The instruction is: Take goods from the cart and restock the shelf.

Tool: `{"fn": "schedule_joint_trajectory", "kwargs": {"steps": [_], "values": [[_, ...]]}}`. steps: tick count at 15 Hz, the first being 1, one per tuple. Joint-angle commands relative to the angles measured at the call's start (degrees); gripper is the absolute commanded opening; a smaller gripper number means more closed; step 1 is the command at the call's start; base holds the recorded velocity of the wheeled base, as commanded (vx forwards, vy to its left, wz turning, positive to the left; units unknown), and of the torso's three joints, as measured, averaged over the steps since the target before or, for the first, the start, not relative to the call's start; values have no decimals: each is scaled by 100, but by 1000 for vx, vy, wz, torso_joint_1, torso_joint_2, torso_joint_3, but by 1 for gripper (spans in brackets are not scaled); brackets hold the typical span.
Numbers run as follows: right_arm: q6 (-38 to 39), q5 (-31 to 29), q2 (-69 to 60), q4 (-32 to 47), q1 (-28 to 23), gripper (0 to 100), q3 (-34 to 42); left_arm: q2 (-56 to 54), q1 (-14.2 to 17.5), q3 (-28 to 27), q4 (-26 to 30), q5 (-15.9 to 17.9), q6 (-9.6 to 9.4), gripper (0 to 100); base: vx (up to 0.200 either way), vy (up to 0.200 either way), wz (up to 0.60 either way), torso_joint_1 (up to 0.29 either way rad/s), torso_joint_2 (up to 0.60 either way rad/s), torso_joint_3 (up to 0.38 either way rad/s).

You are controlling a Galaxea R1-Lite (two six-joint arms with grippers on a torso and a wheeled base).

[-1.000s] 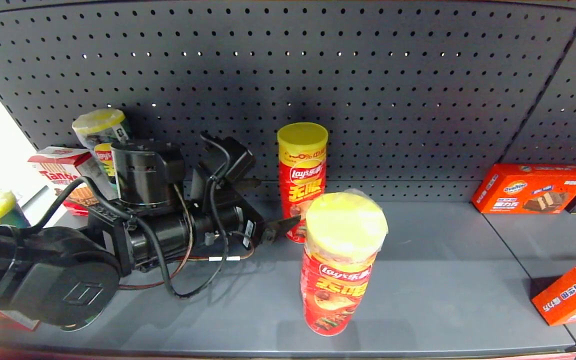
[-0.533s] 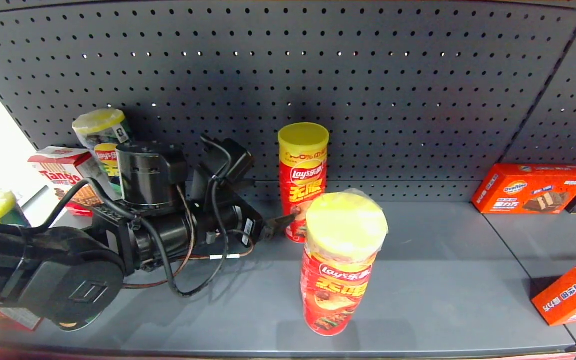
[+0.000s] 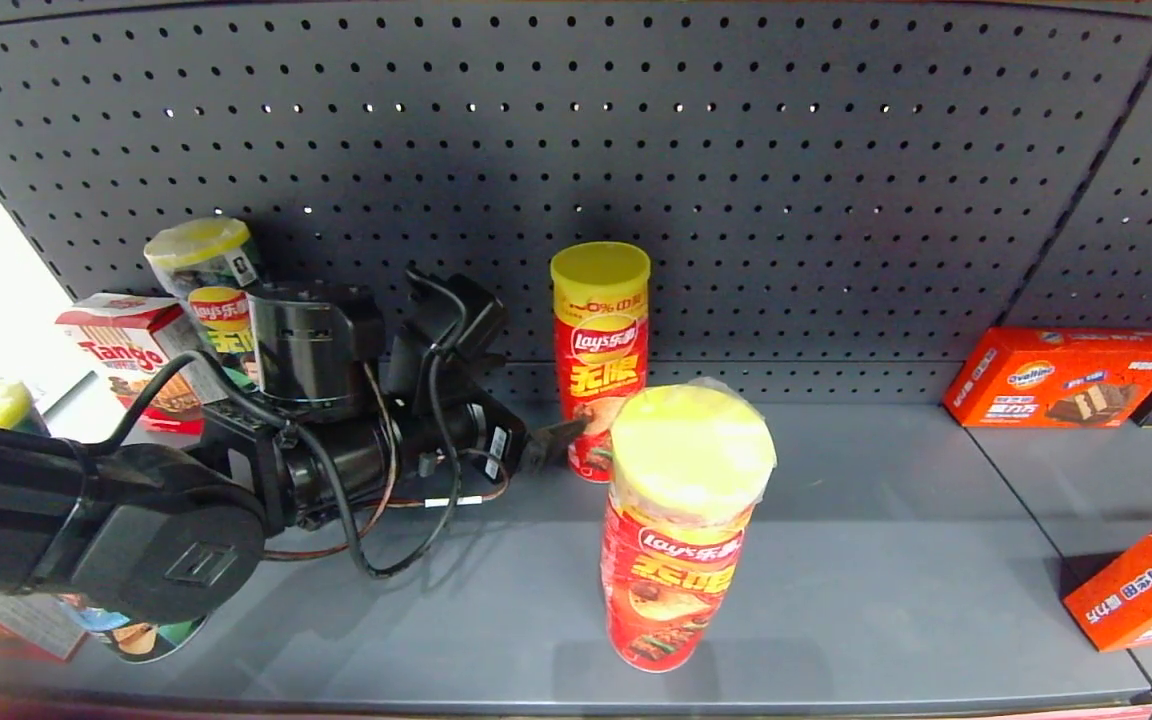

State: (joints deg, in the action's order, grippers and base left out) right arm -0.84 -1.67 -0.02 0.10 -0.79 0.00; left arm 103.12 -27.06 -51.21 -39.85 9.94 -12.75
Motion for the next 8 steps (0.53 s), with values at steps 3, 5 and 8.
{"fn": "schedule_joint_trajectory", "kwargs": {"steps": [3, 5, 8], "values": [[-4, 0, 2, -1, 0, 100, 0, -29, 17, 120, -146, -18, 1, 100, 0, 0, 0, 0, 0, 0], [-4, 0, 2, -1, 0, 100, 0, -266, 17, 331, -295, -36, -8, 100, 0, 0, 0, 0, 0, 0], [-4, 0, 2, -1, 0, 100, 0, -407, 96, 586, -365, -299, -34, 100, 0, 0, 0, 0, 0, 0]]}}
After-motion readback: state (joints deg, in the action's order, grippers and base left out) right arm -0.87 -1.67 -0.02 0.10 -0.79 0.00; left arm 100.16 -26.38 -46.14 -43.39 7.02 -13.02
